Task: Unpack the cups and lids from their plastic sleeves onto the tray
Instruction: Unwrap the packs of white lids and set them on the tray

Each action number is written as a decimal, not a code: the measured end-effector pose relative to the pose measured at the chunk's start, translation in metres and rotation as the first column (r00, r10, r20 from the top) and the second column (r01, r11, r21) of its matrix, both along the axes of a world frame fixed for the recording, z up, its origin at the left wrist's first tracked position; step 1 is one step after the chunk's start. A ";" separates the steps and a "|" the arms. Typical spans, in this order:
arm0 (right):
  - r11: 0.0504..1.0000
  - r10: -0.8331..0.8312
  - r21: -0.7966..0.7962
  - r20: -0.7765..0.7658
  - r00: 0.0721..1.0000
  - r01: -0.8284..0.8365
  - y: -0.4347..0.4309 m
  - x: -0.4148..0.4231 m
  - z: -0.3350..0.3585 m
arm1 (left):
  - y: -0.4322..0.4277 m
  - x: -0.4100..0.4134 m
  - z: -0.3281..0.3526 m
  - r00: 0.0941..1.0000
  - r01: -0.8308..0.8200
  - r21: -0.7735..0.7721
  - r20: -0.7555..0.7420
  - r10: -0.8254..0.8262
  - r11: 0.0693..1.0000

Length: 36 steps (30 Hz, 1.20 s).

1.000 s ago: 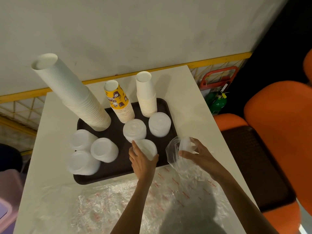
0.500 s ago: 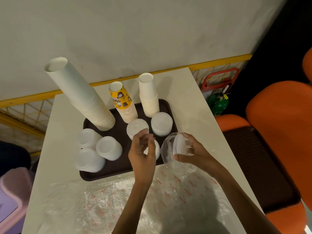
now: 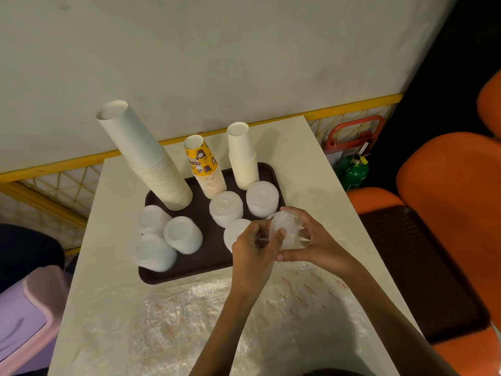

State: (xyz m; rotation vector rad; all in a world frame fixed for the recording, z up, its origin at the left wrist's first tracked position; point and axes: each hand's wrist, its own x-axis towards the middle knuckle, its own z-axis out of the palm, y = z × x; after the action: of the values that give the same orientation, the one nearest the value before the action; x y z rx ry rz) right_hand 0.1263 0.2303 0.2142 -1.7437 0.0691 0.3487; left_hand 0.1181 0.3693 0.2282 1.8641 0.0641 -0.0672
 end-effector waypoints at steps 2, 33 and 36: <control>1.000 0.010 0.015 -0.006 1.000 -0.010 0.000 -0.001 0.000 | 0.002 0.000 0.000 1.000 -0.012 0.041 0.022 0.011 0.999; 0.843 -0.492 0.145 -0.180 0.852 0.518 -0.025 0.008 -0.010 | 0.063 0.064 -0.040 0.791 -0.581 -0.185 -0.357 0.496 0.793; 0.839 -0.500 0.130 -0.195 0.844 0.528 -0.025 0.010 -0.012 | 0.065 0.066 -0.070 0.765 -0.587 -0.081 -0.380 0.520 0.805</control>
State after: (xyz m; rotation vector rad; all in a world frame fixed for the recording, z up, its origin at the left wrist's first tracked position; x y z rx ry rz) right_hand 0.1364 0.2056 0.2021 -1.4462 0.5954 0.0827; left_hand 0.1842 0.4348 0.1580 1.5477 0.8292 0.0189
